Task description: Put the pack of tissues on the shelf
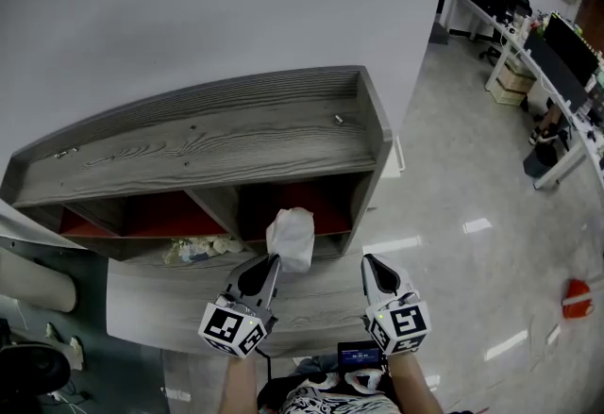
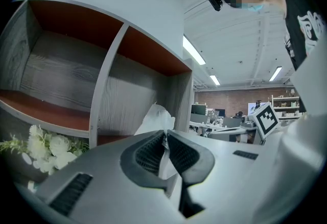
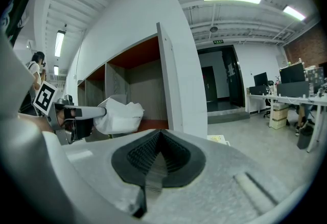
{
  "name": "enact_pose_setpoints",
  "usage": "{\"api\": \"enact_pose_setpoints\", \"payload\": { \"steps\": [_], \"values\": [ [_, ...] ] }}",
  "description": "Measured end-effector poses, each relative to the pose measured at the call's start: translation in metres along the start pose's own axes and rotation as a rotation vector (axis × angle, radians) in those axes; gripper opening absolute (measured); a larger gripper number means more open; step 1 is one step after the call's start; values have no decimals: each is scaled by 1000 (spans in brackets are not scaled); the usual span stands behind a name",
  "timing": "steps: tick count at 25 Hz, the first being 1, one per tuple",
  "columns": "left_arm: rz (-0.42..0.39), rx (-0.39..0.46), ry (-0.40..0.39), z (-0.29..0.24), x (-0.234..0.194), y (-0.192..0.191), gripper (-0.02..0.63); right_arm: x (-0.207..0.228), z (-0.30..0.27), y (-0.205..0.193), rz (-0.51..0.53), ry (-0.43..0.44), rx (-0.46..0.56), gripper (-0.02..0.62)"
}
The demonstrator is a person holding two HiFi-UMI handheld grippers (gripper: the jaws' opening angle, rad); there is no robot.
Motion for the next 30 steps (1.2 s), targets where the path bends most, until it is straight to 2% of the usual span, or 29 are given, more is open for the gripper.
{"api": "enact_pose_setpoints", "payload": {
  "steps": [30],
  "values": [
    [1,-21,30,-29,-8,-3,11,19,-18,-3,-18,9,-22,3]
  ]
}}
Point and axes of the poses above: the fingertips, and each gripper's own axes: z backward along the fingers, x to its right, y out of its top, the point moved 5 cm from there along z, backward along the fingers, and after that the axes turned 13 degrees about y, right-handed, at the moved point
